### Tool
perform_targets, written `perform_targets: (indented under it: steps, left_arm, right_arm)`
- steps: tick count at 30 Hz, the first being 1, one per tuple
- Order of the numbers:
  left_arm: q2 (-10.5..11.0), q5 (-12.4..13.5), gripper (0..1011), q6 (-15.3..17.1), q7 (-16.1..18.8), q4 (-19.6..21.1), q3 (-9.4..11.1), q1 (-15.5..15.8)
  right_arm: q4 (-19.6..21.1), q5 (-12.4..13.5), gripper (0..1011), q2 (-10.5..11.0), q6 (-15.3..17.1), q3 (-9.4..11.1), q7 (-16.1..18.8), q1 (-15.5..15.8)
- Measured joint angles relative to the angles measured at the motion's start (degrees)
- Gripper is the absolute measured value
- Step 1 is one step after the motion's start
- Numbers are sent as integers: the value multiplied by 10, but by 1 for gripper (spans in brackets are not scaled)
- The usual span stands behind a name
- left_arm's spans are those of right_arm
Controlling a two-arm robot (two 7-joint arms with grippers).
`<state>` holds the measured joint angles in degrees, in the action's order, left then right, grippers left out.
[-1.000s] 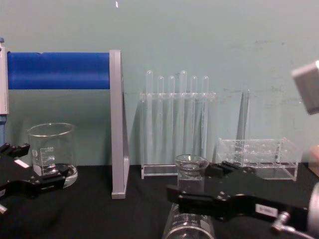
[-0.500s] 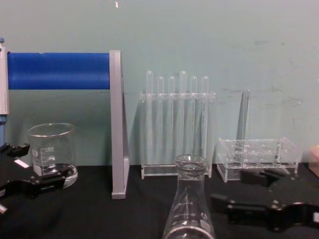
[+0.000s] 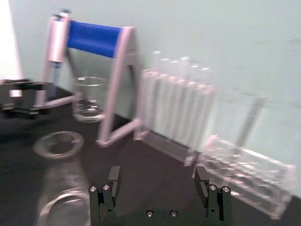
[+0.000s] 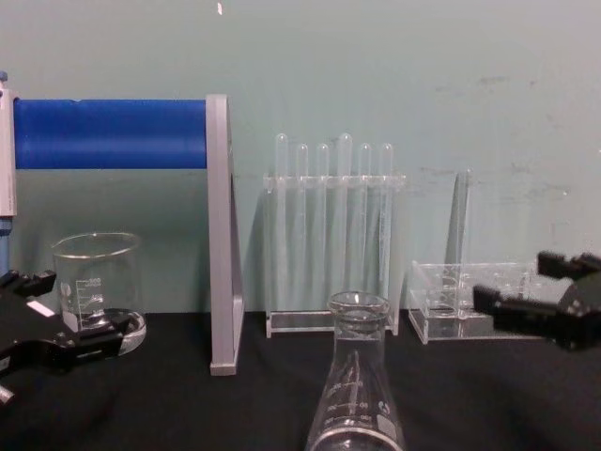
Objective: Grasp the erlenmeyer flask with one hand, shake it three times, then place it back.
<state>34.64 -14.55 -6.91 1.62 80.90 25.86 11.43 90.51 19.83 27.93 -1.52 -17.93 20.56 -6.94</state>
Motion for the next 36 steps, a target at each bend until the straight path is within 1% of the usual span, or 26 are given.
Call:
perform_targets:
  steps: [3, 4, 5, 6, 7, 8, 10, 11, 14, 16, 20, 25, 33, 36]
  left_arm:
    - [0, 0, 1001, 0, 0, 0, 0, 0]
    - [0, 0, 1001, 0, 0, 0, 0, 0]
    - [0, 0, 1001, 0, 0, 0, 0, 0]
    - [0, 0, 1001, 0, 0, 0, 0, 0]
    - [0, 0, 1001, 0, 0, 0, 0, 0]
    - [0, 0, 1001, 0, 0, 0, 0, 0]
    - [0, 0, 1001, 0, 0, 0, 0, 0]
    - [0, 0, 1001, 0, 0, 0, 0, 0]
    - [0, 0, 1001, 0, 0, 0, 0, 0]
    - [0, 0, 1001, 0, 0, 0, 0, 0]
    - [0, 0, 1001, 0, 0, 0, 0, 0]
    - [0, 0, 1001, 0, 0, 0, 0, 0]
    - [0, 0, 1001, 0, 0, 0, 0, 0]
    - [0, 0, 1001, 0, 0, 0, 0, 0]
  right_arm:
    - [-13, -25, 1000, -13, 1, 7, -33, -12]
    - [-21, -38, 1000, -21, 2, 8, -49, -18]
    - [-24, -44, 1000, -23, 2, 9, -55, -21]
    - [-34, -61, 1000, -31, 0, 9, -71, -28]
    - [-34, -61, 1000, -31, 0, 9, -71, -28]
    - [-45, -81, 1000, -38, -4, 7, -89, -36]
    - [-56, -103, 1000, -45, -11, 4, -106, -44]
    - [-66, -124, 1000, -50, -17, 1, -121, -50]
    - [-82, -160, 1000, -58, -28, -7, -146, -58]
    - [-99, -202, 1000, -63, -42, -17, -170, -65]
    - [-114, -234, 1000, -68, -50, -25, -184, -70]
    - [-122, -245, 1000, -75, -53, -26, -185, -70]
    - [-128, -250, 1000, -86, -55, -18, -178, -67]
    - [-128, -250, 1000, -85, -55, -19, -178, -67]
